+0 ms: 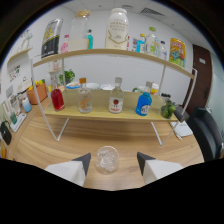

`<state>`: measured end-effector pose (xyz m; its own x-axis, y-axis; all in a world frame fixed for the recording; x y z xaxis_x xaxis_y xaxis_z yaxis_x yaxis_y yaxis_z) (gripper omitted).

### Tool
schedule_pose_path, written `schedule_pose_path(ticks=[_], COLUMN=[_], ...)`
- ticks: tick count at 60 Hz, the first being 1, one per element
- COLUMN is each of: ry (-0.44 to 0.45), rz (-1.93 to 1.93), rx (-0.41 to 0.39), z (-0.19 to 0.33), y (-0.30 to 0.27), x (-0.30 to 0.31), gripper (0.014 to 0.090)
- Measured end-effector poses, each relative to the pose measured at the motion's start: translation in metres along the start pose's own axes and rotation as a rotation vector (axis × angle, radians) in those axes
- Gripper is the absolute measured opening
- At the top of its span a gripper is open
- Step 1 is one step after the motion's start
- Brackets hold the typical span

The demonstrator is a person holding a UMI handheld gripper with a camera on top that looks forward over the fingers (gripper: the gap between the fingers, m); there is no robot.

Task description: Make me a cup of Mount Fuji.

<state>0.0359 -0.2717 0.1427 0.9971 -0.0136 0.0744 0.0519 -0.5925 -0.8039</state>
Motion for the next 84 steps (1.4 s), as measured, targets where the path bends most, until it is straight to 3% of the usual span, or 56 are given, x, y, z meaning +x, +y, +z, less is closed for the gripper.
schedule_pose_path(ticks=[23,24,25,46,59,68,78,84], ry=[0.017,0.013,0.008,-0.06,-0.041,-0.017,-0.014,-0.027], rz=[0.018,0.021,0.024,0.109,0.118,0.103,0.073,0.08], rx=[0.006,0.012,0.019,0.28,0.332,0.32,0.299,0.302], z=[-0.018,-0.019,-0.02,-0.015,0.036,0.08,0.109,0.109], y=[0.018,0.018,0.017,-0.077,-0.126,-0.137,-0.135,-0.136], x=[-0.023,-0.027,-0.031,-0.091,-0.089,-0.082,-0.083,-0.086], gripper=[0.0858,0.0819,0.0859,0.0864,0.0852,0.0711,0.0391,0.0367])
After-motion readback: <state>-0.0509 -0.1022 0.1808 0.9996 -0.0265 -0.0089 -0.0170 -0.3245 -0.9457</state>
